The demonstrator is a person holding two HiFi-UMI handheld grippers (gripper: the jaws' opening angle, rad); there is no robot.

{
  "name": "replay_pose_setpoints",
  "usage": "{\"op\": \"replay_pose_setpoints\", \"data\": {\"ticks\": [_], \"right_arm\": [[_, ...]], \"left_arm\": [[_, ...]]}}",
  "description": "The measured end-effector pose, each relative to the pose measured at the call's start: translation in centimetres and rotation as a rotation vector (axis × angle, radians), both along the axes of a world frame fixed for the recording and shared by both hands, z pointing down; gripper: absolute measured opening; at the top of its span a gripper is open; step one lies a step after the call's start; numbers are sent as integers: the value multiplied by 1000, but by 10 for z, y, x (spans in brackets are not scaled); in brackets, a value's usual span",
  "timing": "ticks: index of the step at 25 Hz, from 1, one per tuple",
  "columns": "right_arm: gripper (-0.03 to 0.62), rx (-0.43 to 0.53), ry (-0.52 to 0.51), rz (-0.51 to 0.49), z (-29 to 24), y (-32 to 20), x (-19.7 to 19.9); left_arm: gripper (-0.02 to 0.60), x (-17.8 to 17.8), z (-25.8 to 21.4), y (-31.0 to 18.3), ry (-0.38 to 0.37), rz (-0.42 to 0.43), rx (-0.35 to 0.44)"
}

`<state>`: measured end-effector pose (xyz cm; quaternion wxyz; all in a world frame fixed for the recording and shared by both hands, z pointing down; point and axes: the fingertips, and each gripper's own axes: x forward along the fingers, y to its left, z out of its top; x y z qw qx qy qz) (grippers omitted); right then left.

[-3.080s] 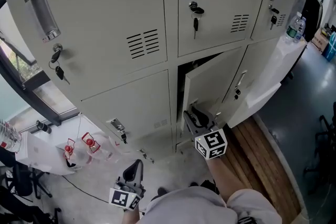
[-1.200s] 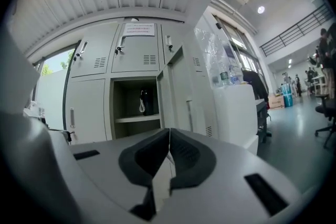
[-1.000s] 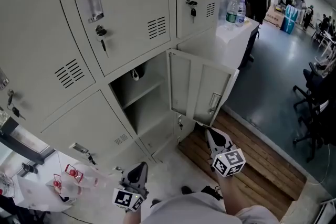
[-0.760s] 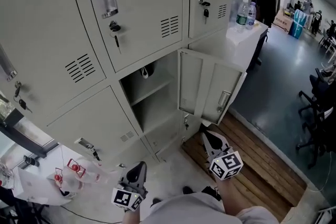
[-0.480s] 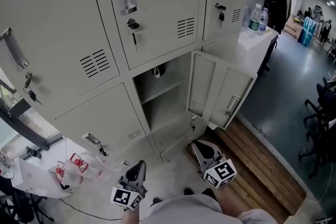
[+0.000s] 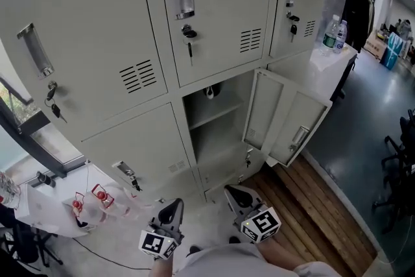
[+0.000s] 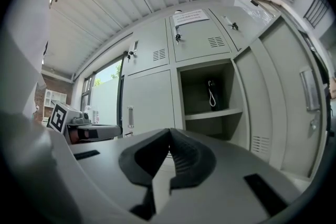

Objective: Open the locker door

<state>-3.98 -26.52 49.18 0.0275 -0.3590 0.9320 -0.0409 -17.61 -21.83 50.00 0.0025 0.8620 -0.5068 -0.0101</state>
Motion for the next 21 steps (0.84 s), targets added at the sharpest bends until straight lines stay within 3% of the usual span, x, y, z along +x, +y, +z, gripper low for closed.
{"op": "replay_pose_setpoints", "data": {"ticks": [12, 21], "right_arm": [[14, 8, 2, -3, -4, -6, -8], [14, 3, 1, 4, -3, -7, -12]], "left_arm": [[2, -7, -3, -3, -23, -21, 16], [2, -9, -7, -7, 0, -33, 30]]}}
